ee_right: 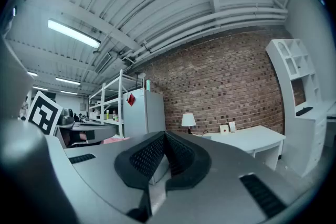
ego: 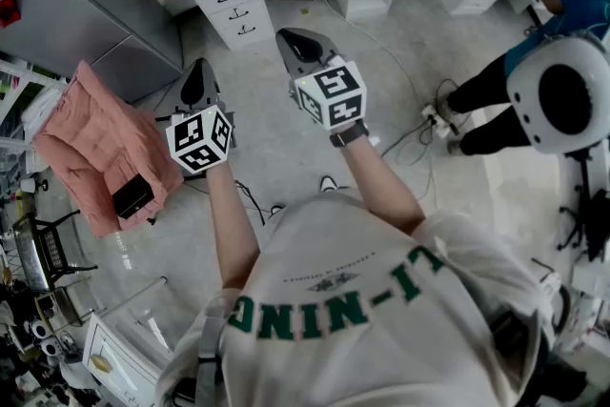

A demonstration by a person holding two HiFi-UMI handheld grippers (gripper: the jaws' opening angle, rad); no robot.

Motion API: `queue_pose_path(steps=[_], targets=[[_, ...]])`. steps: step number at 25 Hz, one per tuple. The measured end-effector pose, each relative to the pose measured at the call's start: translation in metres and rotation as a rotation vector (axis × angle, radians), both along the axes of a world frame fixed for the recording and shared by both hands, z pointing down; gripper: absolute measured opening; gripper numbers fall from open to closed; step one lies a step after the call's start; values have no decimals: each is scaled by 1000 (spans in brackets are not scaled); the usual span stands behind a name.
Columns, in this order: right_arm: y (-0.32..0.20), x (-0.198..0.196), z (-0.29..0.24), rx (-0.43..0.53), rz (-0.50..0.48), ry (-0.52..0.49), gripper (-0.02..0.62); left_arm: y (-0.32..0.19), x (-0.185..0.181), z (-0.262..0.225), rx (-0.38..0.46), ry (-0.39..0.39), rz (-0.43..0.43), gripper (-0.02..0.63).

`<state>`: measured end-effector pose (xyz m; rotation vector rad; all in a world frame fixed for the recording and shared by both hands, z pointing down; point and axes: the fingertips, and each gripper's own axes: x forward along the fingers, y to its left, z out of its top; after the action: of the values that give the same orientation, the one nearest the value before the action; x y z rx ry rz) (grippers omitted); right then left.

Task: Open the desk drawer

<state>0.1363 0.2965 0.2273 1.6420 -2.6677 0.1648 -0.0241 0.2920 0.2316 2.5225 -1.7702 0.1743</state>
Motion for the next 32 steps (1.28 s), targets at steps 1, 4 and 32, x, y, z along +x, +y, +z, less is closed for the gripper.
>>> queue_pose_path(steps=[1,4,32], targets=[[0,5,2,-3,0,-3,2,1,6,1,6,1,-2,2],[0,19,10,-19,-1,-9,2,5,24,5,13,-3,-2,2],[-205,-62,55,-127,6,-56,2,-201,-22,39,-26,39,74,2]])
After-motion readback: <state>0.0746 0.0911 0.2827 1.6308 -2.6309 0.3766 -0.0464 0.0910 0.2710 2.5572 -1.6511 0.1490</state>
